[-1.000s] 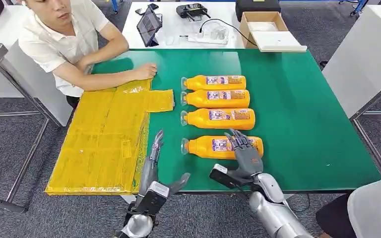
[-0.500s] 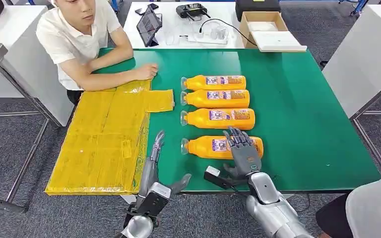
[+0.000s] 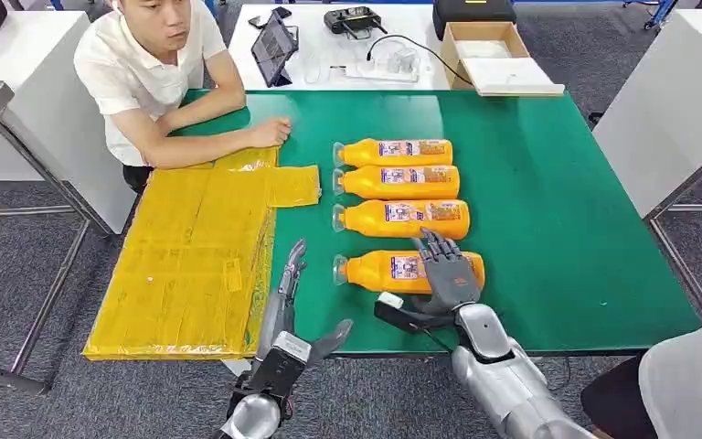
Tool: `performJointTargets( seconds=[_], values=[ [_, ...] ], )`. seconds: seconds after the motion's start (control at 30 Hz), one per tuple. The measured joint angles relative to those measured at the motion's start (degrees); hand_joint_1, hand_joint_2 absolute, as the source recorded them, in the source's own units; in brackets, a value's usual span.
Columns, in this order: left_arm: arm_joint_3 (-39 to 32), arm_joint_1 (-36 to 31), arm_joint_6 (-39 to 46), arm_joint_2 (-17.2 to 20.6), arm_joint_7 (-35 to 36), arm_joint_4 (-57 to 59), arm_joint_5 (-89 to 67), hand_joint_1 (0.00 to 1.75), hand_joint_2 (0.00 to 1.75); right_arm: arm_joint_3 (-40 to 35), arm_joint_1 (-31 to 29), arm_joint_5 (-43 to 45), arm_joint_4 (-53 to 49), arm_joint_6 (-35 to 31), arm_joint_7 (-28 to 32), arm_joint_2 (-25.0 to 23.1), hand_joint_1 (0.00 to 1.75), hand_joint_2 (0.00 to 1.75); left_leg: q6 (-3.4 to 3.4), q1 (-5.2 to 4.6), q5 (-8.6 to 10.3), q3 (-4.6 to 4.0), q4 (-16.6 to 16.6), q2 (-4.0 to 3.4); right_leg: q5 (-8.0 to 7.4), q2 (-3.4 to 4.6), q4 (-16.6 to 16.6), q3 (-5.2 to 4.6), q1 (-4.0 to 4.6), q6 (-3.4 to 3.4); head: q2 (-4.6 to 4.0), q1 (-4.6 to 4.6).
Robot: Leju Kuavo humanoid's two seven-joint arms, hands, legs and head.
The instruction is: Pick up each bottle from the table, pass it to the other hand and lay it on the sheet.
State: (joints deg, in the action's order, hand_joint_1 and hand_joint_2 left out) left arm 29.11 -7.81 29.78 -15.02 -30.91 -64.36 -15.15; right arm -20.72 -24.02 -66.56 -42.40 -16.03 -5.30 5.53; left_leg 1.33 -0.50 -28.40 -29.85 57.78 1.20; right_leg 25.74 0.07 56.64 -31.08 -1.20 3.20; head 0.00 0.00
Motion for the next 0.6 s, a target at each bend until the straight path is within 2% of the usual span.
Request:
performJointTargets(
  seconds=[0.23,0.27,0.3,0.43,0.6],
  values=[
    [0.00,0.35,-3.62,0.04,2.26,-0.35,-0.31,0.00,1.75,0.52,-2.35,1.73,2.04,4.74,-1.56,0.55,0.00,1.75,0.00,-0.01,0.00,0.13,0.01,0.02,0.00,0.00,-0.01,0.15,0.00,0.00,-0.02,0.00],
    [0.04,0.36,-4.06,0.04,2.59,-0.35,-0.39,0.00,1.75,0.57,-2.75,1.97,2.36,5.68,-1.56,0.66,1.48,1.75,0.00,-0.01,0.00,0.17,0.01,0.01,0.00,0.00,-0.02,0.17,0.00,0.00,0.00,0.00],
    [0.07,0.35,-4.30,0.04,2.81,-0.35,-0.42,0.00,1.75,0.61,-3.28,2.15,2.67,6.47,-1.58,0.72,1.75,1.75,0.00,-0.02,0.00,0.23,0.01,0.01,0.00,0.00,-0.02,0.19,0.00,0.00,0.00,0.02],
    [0.28,0.28,-7.06,0.04,4.62,-0.35,-0.35,0.00,1.75,0.59,-5.47,3.60,5.11,13.68,-1.50,1.88,1.75,1.75,0.02,-0.05,-0.01,0.37,0.02,0.02,-0.01,0.00,-0.05,0.31,0.00,0.01,-0.02,0.00],
    [0.55,0.19,-9.13,0.31,5.51,-0.35,0.13,0.00,1.75,0.28,-7.15,4.75,6.34,17.52,-0.11,4.07,1.75,1.75,0.09,-0.07,0.04,0.38,0.10,0.07,-0.08,-0.02,-0.05,0.38,0.00,0.11,0.00,0.00]
  ],
)
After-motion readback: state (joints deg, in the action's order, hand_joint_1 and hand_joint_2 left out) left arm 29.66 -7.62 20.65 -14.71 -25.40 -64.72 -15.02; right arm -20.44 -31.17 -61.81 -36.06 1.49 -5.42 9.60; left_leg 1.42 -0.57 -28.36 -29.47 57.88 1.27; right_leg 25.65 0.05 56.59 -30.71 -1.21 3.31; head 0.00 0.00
